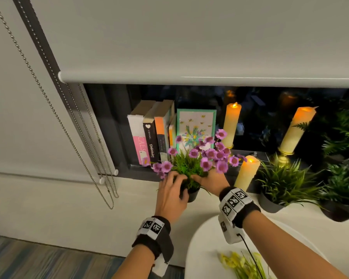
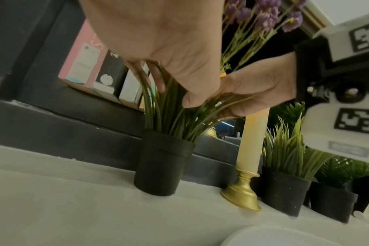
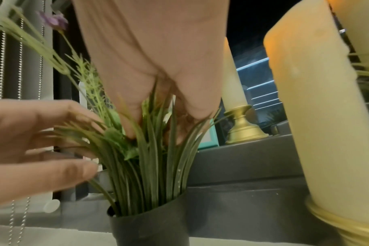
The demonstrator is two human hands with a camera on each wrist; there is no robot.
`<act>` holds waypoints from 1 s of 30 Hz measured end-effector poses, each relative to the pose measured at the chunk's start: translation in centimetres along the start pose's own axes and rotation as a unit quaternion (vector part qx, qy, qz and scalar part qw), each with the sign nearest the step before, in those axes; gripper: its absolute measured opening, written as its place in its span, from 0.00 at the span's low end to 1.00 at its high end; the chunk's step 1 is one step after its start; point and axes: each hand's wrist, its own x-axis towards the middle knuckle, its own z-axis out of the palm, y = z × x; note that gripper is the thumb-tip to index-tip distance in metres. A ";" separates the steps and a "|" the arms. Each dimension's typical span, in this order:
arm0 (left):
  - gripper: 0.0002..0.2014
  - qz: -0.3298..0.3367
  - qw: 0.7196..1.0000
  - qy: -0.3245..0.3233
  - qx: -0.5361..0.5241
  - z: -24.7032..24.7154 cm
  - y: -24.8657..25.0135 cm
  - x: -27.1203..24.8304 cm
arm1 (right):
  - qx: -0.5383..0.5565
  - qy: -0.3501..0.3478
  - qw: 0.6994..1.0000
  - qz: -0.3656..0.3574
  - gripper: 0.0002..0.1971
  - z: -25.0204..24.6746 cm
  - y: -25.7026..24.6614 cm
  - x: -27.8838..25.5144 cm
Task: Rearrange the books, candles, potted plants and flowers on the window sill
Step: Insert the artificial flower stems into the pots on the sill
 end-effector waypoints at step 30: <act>0.11 -0.068 0.989 0.124 0.038 -2.6 5.0 -0.6 | 0.078 0.109 0.991 -0.002 0.18 -6.1 4.4 -6.1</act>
